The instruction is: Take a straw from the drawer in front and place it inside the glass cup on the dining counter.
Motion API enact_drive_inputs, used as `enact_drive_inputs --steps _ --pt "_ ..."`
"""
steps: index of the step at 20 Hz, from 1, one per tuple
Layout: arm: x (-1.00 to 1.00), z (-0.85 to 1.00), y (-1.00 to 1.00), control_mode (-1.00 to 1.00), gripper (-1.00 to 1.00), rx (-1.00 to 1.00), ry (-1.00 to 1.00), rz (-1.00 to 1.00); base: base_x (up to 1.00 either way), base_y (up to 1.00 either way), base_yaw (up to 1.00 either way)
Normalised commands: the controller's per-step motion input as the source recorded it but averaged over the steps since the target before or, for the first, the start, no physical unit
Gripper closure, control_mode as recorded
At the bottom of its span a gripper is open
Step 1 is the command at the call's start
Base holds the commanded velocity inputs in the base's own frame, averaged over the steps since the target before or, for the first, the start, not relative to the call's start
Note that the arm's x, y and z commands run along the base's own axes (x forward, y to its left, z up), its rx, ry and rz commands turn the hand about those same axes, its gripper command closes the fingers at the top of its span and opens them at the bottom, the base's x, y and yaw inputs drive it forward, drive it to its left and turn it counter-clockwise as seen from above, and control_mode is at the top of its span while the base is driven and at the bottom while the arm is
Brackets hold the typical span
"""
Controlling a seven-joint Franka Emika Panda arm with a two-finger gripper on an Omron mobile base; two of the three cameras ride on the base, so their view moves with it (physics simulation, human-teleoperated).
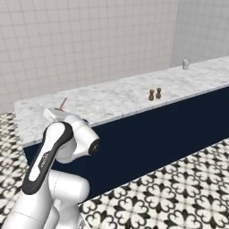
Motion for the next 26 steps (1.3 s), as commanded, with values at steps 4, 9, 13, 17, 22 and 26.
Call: enact_drive_inputs --steps 4,9,13,17,22,26 --pt "0.0 0.0 0.0 1.0 1.0 0.0 0.0 0.0 -0.28 1.0 -0.12" --pt "0.0 0.0 0.0 1.0 1.0 0.0 0.0 0.0 -0.25 1.0 -0.2" --pt "0.0 0.0 0.0 1.0 1.0 0.0 0.0 0.0 0.0 1.0 -0.2" --pt "0.0 0.0 0.0 1.0 1.0 0.0 0.0 0.0 0.2 1.0 -0.28" --pt "0.0 0.0 0.0 1.0 1.0 0.0 0.0 0.0 0.37 1.0 -0.43" --pt "0.0 0.0 0.0 1.0 1.0 0.0 0.0 0.0 0.4 1.0 -0.49"
